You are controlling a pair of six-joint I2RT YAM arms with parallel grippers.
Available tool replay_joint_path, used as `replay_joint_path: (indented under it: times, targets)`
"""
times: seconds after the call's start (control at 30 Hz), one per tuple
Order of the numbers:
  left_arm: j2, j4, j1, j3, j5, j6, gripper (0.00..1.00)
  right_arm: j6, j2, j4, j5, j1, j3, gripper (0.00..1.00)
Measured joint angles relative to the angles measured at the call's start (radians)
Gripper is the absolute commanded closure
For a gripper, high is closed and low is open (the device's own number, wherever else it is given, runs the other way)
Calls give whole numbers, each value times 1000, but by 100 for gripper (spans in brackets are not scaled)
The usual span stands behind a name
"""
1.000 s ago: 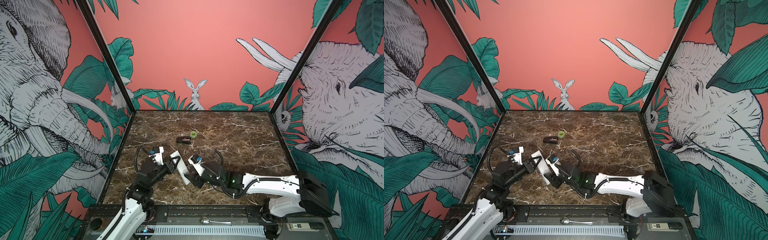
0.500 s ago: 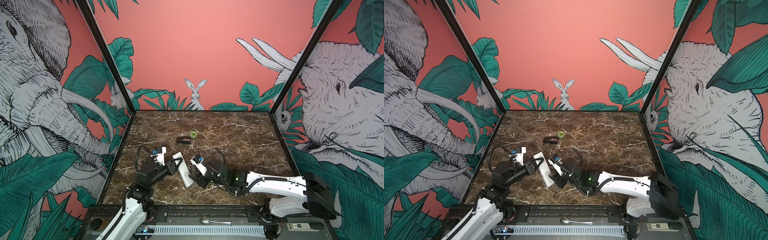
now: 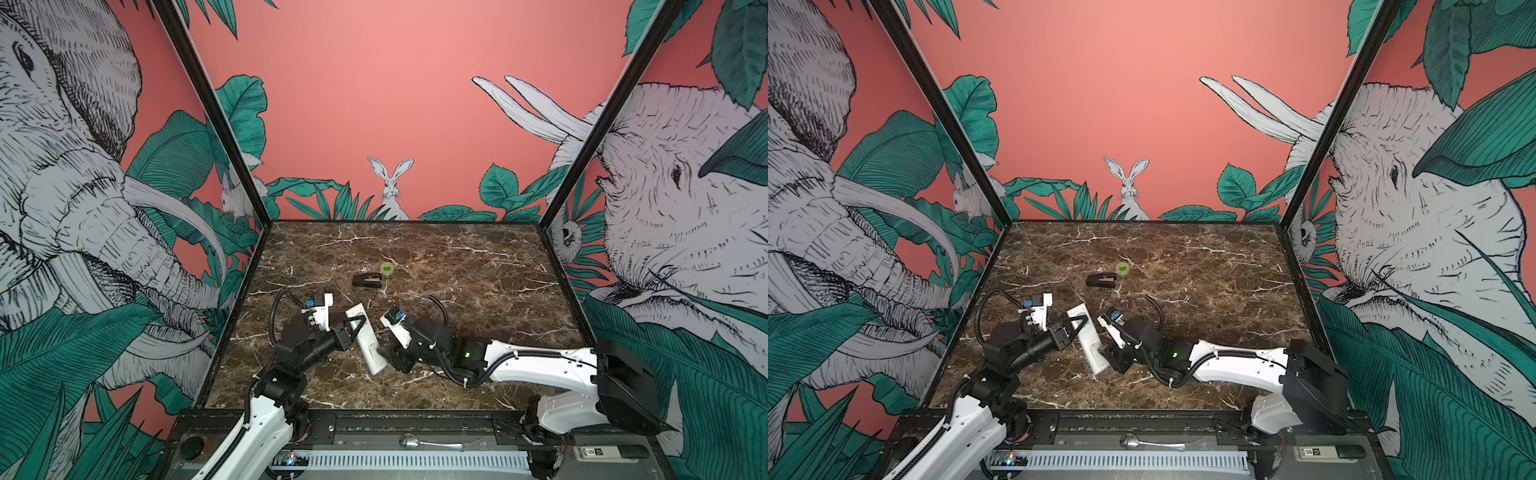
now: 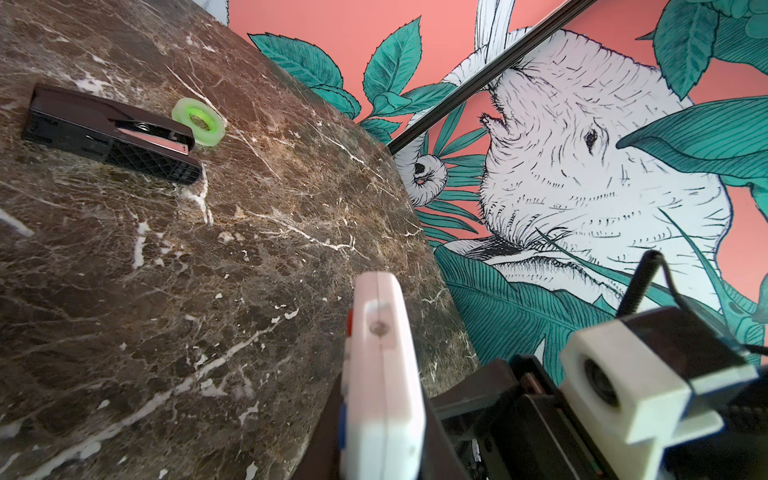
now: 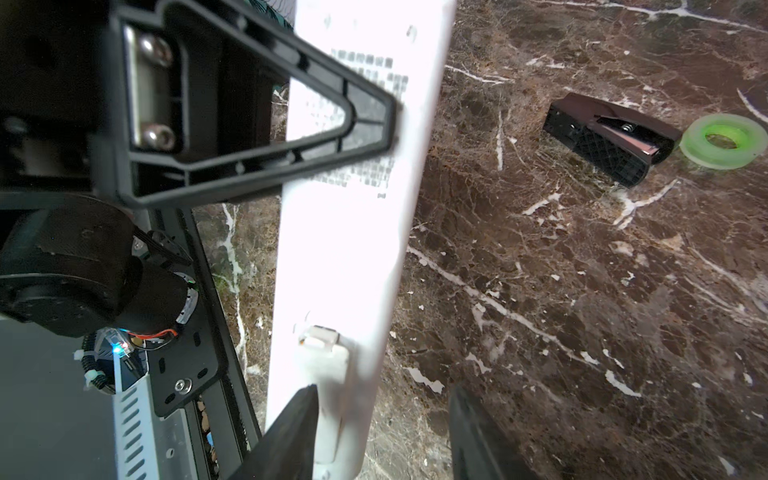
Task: Load the batteries into the remote control
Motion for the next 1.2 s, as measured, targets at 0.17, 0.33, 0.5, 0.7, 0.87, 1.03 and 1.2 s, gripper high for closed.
replay_joint_path:
  times: [0.17,0.33,0.5,0.7,0.87,1.03,1.2]
  targets:
    - [-3,-6,1,11,1,8,100,0,5,2,-2,0,1,47]
    - [-3,-12,4,12,1,12,100,1,22,4,-2,0,9,47]
    - [-3,-14,6,12,-7,22,100,5,50,-23,0,-3,43,47]
    - [-2,-17,10,12,-9,27,100,15,68,-50,2,-11,66,48]
    - [-2,-24,10,12,-21,36,100,30,89,-67,1,-16,86,48]
    - [-2,-32,10,12,-34,42,100,41,105,-81,-6,-21,101,48]
    - [-3,-48,10,12,-37,43,100,43,105,-91,-13,-22,102,42]
